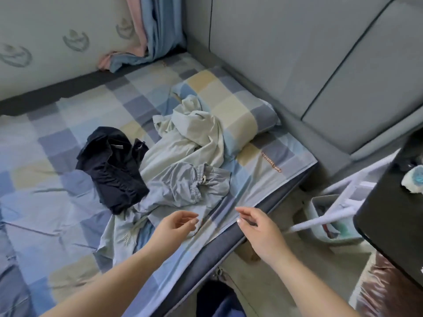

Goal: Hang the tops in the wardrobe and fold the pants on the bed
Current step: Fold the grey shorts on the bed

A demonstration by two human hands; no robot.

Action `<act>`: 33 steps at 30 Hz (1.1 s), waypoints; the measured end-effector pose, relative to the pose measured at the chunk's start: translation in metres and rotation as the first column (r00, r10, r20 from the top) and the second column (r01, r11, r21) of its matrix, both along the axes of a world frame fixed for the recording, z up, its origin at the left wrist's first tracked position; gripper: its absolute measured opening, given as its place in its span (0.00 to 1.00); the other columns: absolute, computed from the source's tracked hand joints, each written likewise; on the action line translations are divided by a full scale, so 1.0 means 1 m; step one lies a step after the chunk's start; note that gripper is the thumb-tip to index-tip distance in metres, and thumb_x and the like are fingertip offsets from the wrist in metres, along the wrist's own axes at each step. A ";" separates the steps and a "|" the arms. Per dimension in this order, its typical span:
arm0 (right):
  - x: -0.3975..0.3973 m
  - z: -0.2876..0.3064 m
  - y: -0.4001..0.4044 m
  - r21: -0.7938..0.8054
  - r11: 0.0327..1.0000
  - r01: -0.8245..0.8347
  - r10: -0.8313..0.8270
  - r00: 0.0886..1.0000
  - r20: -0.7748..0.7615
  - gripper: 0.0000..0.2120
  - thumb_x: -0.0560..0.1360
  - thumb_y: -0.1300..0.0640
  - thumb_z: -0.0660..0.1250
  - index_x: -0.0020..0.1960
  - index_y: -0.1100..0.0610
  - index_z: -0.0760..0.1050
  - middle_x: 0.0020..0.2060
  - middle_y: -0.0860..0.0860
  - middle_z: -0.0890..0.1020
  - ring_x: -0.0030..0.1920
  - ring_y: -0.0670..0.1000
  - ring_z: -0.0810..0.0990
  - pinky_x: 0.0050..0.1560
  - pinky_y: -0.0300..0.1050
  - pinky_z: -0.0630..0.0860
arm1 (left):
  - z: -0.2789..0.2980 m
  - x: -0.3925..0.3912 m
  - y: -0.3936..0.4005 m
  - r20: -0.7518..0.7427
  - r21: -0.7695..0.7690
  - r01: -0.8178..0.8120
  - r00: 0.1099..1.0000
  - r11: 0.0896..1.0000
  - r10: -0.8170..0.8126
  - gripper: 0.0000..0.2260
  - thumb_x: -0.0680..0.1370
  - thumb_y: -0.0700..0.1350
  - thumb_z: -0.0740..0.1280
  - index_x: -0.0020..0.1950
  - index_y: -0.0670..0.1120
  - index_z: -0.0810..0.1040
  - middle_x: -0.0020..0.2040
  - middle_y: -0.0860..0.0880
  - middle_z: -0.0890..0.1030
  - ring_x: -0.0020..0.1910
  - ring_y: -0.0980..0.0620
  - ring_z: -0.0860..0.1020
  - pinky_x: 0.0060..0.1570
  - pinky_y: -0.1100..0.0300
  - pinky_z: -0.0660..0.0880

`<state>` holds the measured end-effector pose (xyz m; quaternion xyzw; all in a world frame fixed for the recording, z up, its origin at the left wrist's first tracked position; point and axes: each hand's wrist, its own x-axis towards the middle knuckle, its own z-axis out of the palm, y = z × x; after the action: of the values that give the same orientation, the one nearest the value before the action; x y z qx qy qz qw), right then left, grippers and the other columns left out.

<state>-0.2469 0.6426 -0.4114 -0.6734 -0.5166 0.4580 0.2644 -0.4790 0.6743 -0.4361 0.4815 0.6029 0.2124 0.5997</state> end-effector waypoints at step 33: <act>0.060 -0.371 0.315 -0.467 0.649 -0.601 0.760 0.537 0.366 0.04 0.73 0.54 0.61 0.46 0.52 0.68 0.35 0.47 0.77 0.44 0.54 0.80 0.38 0.44 0.70 | -0.339 0.031 0.189 -0.605 0.168 -0.366 0.695 0.915 0.389 0.09 0.73 0.33 0.59 0.43 0.48 0.67 0.38 0.49 0.75 0.36 0.47 0.74 0.33 0.53 0.66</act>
<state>-0.1870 0.9579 -0.7822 -0.5438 -0.7191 0.3880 -0.1915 -0.4484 0.8629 -0.7754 0.4004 0.8494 0.1685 0.2997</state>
